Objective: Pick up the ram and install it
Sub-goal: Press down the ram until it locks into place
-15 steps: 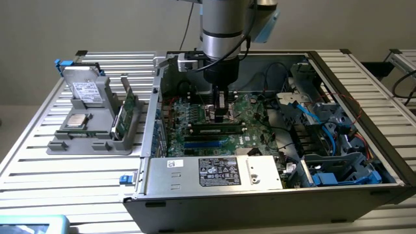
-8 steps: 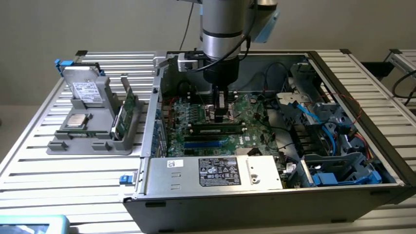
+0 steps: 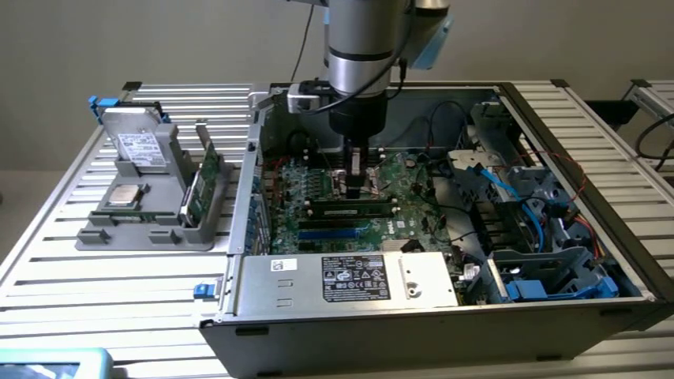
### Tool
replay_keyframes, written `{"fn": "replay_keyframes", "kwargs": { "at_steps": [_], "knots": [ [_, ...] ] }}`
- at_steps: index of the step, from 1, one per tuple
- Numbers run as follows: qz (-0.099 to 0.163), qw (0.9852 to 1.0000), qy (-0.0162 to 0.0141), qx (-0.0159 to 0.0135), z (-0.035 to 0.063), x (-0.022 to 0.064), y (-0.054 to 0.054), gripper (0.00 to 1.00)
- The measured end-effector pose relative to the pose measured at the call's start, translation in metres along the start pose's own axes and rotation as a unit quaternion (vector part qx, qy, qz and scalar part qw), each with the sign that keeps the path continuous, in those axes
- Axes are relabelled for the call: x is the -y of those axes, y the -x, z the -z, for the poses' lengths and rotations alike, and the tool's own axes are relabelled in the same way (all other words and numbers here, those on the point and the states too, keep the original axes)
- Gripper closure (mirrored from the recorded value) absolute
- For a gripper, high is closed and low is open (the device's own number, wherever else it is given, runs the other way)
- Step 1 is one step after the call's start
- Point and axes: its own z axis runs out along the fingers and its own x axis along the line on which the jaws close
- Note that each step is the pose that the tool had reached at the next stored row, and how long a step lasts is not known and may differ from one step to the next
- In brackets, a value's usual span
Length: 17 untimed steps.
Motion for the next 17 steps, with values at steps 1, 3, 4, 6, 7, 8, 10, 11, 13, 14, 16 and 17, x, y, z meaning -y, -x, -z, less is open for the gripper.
{"fn": "replay_keyframes", "kwargs": {
  "at_steps": [1,3,4,6,7,8,10,11,13,14,16,17],
  "knots": [
    [-0.007,1.0,0.0008,-0.0001,0.0,0.0,0.0,0.89],
    [-0.02,0.9998,0.0026,-0.0004,0.0,0.0,0.0,0.89],
    [-0.026,0.9997,0.0034,-0.0006,0.0,0.0,0.0,0.89],
    [-0.038,0.9993,0.0049,-0.0007,0.0,0.0,0.0,0.89],
    [-0.044,0.999,0.0057,-0.0005,-0.0001,0.0,0.0,0.89],
    [-0.05,0.9987,0.0062,-0.0006,-0.0001,0.0,0.0,0.89],
    [-0.064,0.9979,0.0076,-0.0008,-0.0001,0.0,0.0,0.89],
    [-0.071,0.9975,0.0084,-0.001,-0.0001,0.0,0.0,0.89],
    [-0.085,0.9964,0.0102,-0.0013,-0.0001,0.0,0.0,0.89],
    [-0.092,0.9957,0.0111,-0.0015,-0.0001,0.0,0.0,0.89],
    [-0.106,0.9943,0.0129,-0.0017,-0.0001,0.0,0.0,0.89],
    [-0.113,0.9935,0.0137,-0.0019,-0.0001,0.0,0.0,0.89]
  ]
}}
